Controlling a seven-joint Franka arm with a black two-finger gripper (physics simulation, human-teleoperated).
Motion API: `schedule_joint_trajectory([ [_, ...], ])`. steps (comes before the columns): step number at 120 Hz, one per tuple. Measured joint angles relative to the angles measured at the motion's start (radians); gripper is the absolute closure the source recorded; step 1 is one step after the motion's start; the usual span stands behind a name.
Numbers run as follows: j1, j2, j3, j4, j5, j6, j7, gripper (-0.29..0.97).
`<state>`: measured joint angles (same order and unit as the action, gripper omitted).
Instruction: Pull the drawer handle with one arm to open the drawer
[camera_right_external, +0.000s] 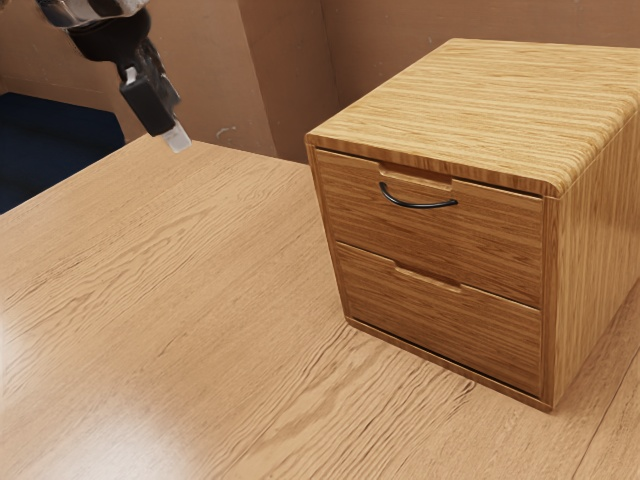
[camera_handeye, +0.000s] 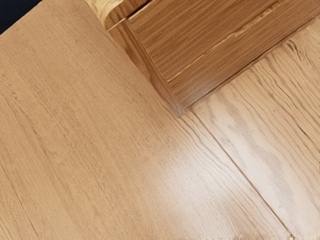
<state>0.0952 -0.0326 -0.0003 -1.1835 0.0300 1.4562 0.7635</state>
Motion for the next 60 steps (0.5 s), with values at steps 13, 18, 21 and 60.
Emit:
schedule_joint_trajectory([
  [13, -0.008, -0.002, -0.004, -0.054, 0.036, 0.0, 0.11, 0.02],
  [18, -0.002, -0.004, -0.005, -0.069, 0.049, 0.0, 0.147, 0.02],
  [21, 0.003, -0.005, -0.005, -0.077, 0.055, 0.0, 0.169, 0.02],
  [60, 0.082, 0.002, -0.062, -0.188, 0.104, 0.074, 0.378, 0.02],
])
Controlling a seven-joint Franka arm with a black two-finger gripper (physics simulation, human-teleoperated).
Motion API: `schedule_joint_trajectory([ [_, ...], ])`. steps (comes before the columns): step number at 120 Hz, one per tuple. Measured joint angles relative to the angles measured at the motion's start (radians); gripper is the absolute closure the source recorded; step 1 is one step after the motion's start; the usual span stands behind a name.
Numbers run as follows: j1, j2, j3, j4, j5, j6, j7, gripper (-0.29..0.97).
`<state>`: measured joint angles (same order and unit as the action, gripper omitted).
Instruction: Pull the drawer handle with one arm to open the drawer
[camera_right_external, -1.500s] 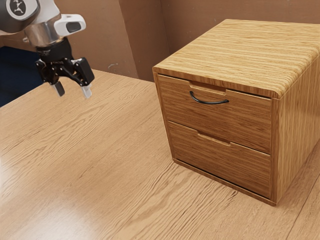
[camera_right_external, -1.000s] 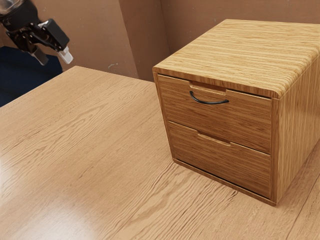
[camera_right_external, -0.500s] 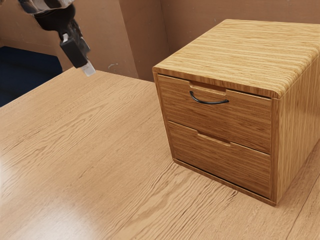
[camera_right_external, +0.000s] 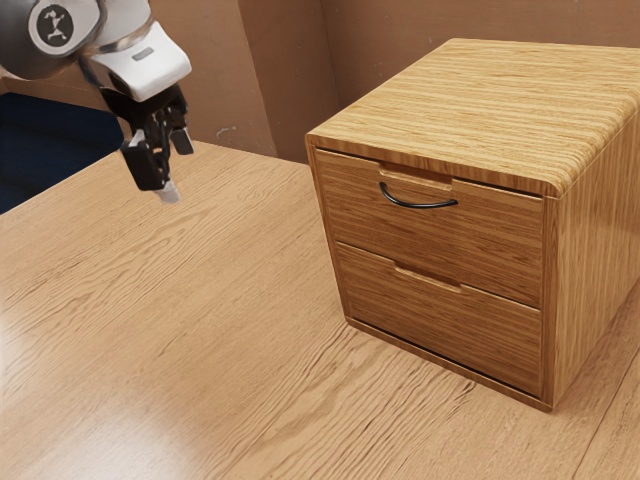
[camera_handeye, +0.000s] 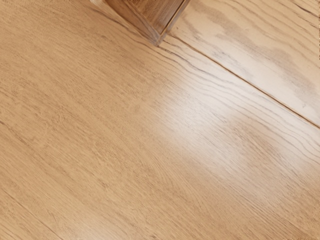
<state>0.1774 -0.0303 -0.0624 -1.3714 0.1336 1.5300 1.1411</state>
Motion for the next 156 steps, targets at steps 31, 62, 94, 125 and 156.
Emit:
schedule_joint_trajectory([
  [31, -0.017, 0.031, -0.111, -0.009, 0.037, 0.044, 0.12, 0.02],
  [62, -0.022, 0.031, -0.235, -0.015, 0.045, 0.051, 0.198, 0.02],
  [94, -0.124, 0.06, -0.268, 0.0, 0.08, 0.097, 0.248, 0.02],
  [125, -0.071, 0.081, -0.266, 0.001, 0.112, 0.153, 0.279, 0.02],
  [156, -0.04, 0.091, -0.269, 0.0, 0.116, 0.169, 0.297, 0.02],
])
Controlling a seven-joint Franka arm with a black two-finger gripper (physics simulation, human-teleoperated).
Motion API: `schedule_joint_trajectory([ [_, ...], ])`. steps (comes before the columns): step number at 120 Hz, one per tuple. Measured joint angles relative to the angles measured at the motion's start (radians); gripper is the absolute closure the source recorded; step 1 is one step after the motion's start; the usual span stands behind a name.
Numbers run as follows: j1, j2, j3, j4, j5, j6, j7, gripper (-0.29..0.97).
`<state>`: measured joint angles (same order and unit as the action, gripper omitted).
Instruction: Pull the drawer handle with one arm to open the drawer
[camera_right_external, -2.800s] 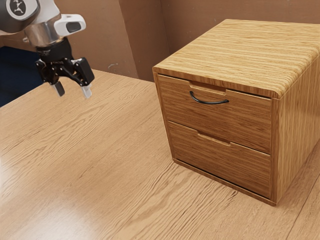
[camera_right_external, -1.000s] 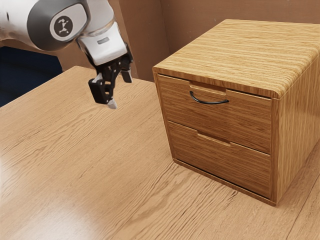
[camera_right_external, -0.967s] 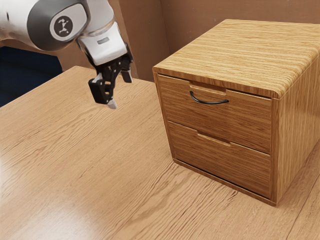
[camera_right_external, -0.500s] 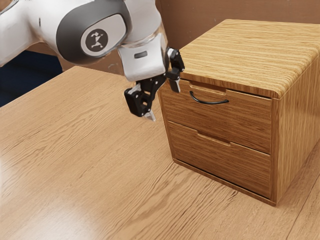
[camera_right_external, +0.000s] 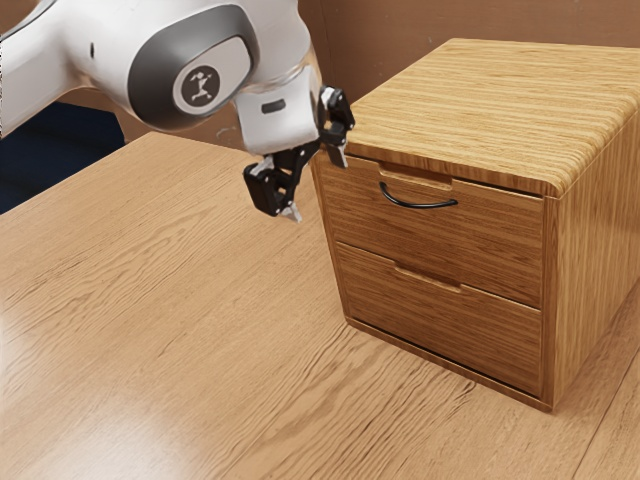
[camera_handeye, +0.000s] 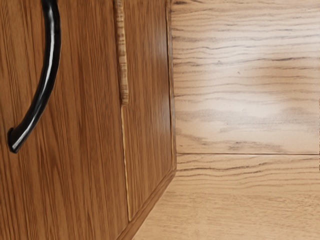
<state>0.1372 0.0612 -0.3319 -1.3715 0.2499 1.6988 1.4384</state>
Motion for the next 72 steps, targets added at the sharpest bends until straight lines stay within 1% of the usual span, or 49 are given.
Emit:
schedule_joint_trajectory([
  [22, -0.038, 0.0, -0.003, 0.001, 0.0, -0.011, 0.009, 0.02],
  [52, -0.013, -0.002, -0.001, 0.0, -0.002, -0.012, 0.017, 0.02],
  [72, -0.017, -0.002, -0.001, 0.0, -0.003, -0.013, 0.021, 0.02],
])
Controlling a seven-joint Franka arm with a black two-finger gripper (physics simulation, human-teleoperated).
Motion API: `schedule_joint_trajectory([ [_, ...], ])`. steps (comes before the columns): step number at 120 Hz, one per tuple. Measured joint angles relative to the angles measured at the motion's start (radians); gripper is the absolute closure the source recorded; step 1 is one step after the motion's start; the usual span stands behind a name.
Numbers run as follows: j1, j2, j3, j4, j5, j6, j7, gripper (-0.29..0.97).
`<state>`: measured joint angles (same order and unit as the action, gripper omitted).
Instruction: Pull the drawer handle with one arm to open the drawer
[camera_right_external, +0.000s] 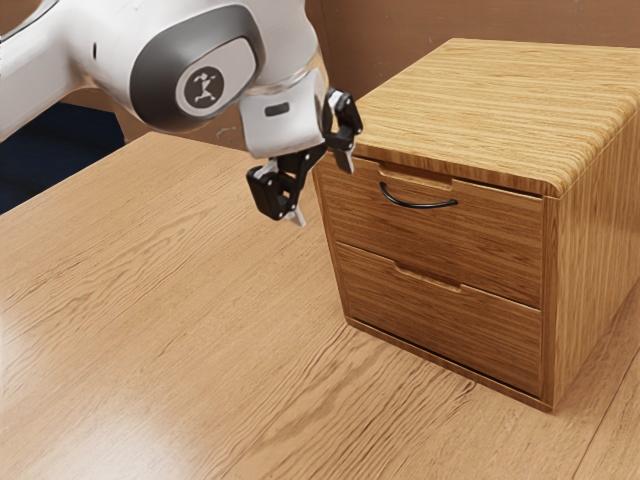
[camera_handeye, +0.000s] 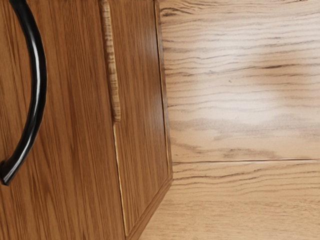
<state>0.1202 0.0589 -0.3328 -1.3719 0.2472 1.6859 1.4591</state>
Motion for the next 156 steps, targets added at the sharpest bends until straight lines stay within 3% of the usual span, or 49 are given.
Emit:
schedule_joint_trajectory([
  [75, -0.065, -0.02, -0.037, -0.01, 0.015, 0.056, -0.01, 0.02],
  [113, -0.053, -0.049, -0.04, -0.065, 0.02, 0.091, -0.026, 0.02],
  [156, -0.043, -0.036, -0.102, -0.071, 0.021, 0.113, -0.042, 0.02],
])
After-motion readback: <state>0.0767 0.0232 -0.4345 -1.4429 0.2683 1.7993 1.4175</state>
